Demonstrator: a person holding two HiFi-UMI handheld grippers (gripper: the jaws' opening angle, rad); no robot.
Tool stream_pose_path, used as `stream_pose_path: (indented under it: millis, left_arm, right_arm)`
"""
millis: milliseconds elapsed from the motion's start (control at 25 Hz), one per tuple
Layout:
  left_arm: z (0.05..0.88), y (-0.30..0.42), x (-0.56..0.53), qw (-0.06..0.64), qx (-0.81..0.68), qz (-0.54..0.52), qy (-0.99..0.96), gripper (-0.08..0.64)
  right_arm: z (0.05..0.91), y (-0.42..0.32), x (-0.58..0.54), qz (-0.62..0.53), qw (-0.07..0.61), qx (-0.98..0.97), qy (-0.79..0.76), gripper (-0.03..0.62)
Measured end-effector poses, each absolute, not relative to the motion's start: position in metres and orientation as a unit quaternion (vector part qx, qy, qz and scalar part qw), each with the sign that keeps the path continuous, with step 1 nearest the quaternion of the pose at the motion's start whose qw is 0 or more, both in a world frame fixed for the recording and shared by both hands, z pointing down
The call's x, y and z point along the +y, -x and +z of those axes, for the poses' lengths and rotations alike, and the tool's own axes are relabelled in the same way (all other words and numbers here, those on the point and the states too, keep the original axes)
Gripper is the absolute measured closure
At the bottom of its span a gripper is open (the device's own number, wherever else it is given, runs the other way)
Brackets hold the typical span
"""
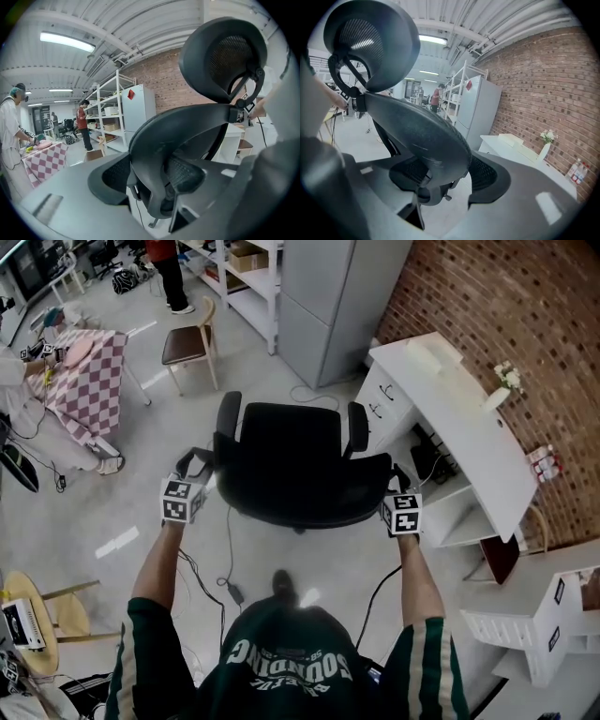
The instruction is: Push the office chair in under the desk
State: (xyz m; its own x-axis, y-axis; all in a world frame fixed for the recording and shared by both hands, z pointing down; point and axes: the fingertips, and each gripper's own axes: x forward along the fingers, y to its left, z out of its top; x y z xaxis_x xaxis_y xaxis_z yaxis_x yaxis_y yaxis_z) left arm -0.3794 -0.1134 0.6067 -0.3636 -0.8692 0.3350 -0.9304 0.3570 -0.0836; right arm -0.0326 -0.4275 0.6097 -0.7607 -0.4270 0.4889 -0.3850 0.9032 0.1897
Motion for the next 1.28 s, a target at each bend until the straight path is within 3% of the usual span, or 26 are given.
stream_pose_path:
  millis: [1280]
  left_arm:
    - [0.613, 0.231, 0.020, 0.130, -0.752, 0.138, -0.631, 0.330]
  right_arm:
    - [0.608, -0.168, -0.226, -0.011, 0.264, -0.915, -0.305, 0.328]
